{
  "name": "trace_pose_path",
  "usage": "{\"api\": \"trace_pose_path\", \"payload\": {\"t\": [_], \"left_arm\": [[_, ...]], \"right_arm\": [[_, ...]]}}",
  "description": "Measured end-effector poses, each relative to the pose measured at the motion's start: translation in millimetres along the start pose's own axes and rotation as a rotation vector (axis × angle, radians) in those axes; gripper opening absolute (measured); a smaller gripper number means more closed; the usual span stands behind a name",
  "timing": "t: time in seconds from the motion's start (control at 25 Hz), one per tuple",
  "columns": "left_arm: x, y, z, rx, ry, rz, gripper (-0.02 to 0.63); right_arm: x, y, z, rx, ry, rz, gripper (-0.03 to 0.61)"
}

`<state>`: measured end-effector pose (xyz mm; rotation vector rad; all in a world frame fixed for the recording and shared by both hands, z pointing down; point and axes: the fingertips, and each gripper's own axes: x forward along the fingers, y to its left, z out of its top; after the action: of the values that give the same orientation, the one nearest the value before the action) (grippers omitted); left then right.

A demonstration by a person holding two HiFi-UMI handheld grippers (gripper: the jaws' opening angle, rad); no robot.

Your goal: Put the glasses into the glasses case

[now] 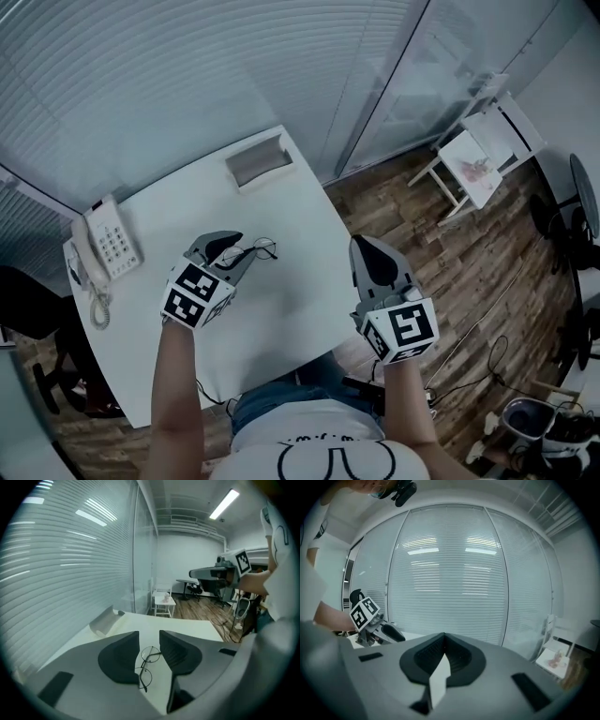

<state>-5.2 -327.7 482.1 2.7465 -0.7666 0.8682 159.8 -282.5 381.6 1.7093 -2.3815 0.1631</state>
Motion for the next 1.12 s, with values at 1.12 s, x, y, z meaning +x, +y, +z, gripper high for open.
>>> {"api": "trace_pose_path", "payload": {"t": [1.12], "left_arm": [[71, 13, -94, 0.126, 0.438, -0.213, 0.023]], "right_arm": [[55, -28, -46, 0.000, 0.112, 0.107, 0.011]]}}
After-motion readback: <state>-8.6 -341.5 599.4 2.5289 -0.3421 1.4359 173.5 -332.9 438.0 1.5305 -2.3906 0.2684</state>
